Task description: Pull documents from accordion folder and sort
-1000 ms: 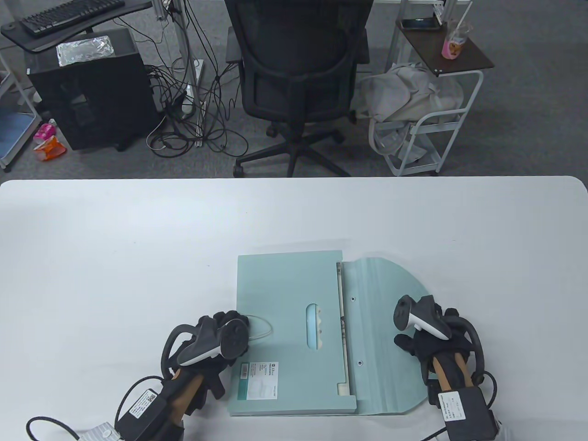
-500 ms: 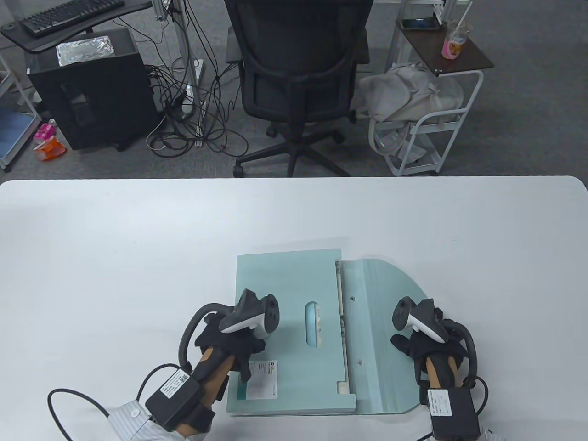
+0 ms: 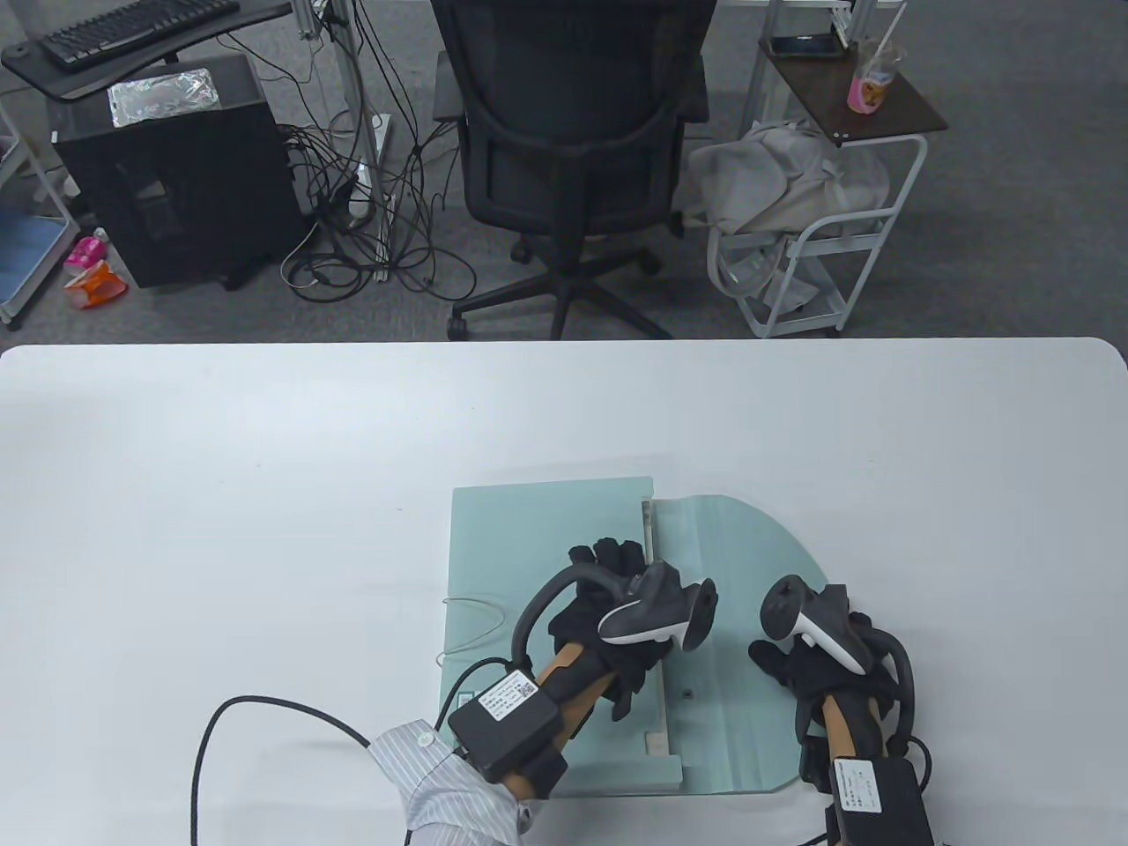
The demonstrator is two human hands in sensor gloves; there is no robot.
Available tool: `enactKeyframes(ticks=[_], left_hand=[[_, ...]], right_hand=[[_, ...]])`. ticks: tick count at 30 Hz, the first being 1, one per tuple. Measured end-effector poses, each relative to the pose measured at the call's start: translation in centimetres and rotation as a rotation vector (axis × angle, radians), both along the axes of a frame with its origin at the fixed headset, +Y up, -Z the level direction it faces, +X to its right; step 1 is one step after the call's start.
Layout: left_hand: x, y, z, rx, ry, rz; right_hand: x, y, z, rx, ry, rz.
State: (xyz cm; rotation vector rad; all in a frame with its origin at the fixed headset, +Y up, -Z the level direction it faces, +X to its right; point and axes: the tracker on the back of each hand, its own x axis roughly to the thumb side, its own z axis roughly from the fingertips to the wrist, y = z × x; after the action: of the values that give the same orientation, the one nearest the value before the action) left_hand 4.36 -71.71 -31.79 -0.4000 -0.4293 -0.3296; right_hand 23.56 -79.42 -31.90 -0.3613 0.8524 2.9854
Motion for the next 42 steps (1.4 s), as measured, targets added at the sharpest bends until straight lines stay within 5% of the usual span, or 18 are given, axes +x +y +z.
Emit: enactKeyframes(ticks=[10,19,26,42], left_hand=[[1.5,-0.9,-0.6,-0.038,0.037,-0.050],[2.1,0.4,-0.3,0.163,0.036,-0.052],[1.0,1.0,-0.8,0.151,0.189,-0.044],[-4.8,0.7,-3.8,-0.280,0.589,0.439]], right_hand=[[0.2,0.1,0.0,0.002,-0.014,-0.035],[0.1,0.2,0.0,0.012,-0.028,-0.042],[0.2,0.3,0.1,0.011,-0.035,-0.045],[0.3,0.4,0.1,0.002,-0.036,-0.041]])
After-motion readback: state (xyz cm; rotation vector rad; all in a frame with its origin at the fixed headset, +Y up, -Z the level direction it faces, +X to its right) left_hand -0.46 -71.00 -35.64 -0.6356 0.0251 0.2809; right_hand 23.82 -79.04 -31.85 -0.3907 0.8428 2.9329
